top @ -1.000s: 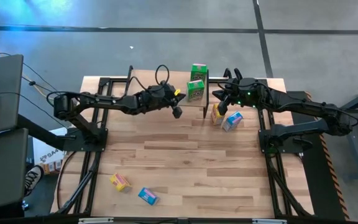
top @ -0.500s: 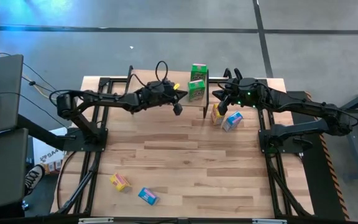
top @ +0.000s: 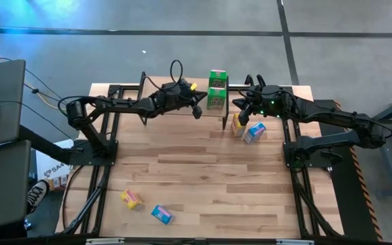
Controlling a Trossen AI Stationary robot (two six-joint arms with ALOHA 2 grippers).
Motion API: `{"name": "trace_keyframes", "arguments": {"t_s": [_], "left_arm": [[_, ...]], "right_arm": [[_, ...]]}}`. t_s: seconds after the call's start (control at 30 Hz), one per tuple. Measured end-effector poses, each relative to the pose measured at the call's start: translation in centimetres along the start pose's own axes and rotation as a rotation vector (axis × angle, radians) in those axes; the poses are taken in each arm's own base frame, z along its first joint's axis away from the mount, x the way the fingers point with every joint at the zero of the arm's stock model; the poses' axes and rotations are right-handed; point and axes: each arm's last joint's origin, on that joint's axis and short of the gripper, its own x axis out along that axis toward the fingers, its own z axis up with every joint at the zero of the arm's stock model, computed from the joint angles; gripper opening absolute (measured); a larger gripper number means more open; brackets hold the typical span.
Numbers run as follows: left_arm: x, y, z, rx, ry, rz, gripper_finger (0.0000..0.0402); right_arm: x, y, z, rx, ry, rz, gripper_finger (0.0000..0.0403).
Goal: Stack cereal on shelf
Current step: Put the green cereal box on the shelf aligned with the other green cereal box, then put the top blue cereal box on the shelf
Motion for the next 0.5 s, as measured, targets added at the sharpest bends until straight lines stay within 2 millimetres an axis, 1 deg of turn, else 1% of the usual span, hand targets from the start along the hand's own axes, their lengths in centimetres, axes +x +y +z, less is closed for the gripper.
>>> {"name": "trace_keyframes", "arguments": {"t_s": [0.13, 0.27, 0.37, 0.5], "left_arm": [[0.1, 0.4, 0.5, 0.033, 0.002, 0.010, 0.0000], [-0.3, 1.3, 0.9, 0.031, 0.029, 0.034, 0.0000], [-1.2, 2.0, 1.5, 0.029, 0.063, 0.054, 0.0000], [-3.6, 2.6, 3.2, -0.014, 0.092, 0.061, 0.0000]], "right_arm": [[0.0, 0.0, 0.0, -0.014, -0.003, -0.002, 0.0000], [0.0, 0.0, 0.0, -0.022, -0.003, -0.003, 0.0000], [0.0, 0.0, 0.0, -0.029, -0.002, -0.003, 0.0000], [-0.2, 0.0, 0.1, -0.047, -0.007, -0.004, 0.0000]]}}
